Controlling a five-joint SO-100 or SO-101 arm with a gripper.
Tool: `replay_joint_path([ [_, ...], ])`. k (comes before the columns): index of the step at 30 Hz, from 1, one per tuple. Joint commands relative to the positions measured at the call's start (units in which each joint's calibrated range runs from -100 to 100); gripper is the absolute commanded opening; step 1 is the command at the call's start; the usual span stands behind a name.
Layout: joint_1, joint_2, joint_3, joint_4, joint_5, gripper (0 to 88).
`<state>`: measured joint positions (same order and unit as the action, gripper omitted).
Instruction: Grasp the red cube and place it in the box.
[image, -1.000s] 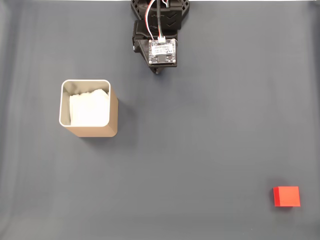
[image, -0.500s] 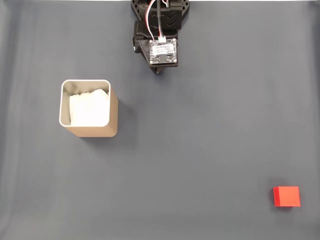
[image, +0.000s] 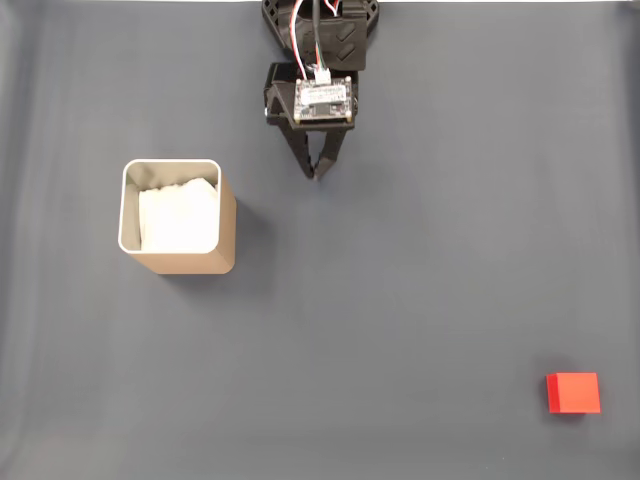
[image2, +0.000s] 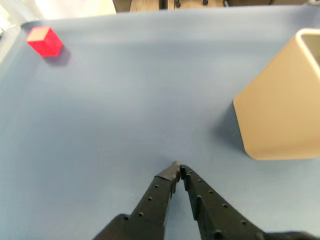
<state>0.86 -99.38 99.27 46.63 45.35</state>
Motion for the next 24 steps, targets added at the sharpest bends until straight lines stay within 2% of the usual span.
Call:
replay_joint_path([
  [1, -0.3, -0.1, -1.7, -6.7, -0.7, 0.1],
  [15, -4.2, 20.8, -31.4, -8.6, -4.2, 0.6],
  [24, -8.0, 36.3, -52.0, -2.8, -3.7, 1.7],
])
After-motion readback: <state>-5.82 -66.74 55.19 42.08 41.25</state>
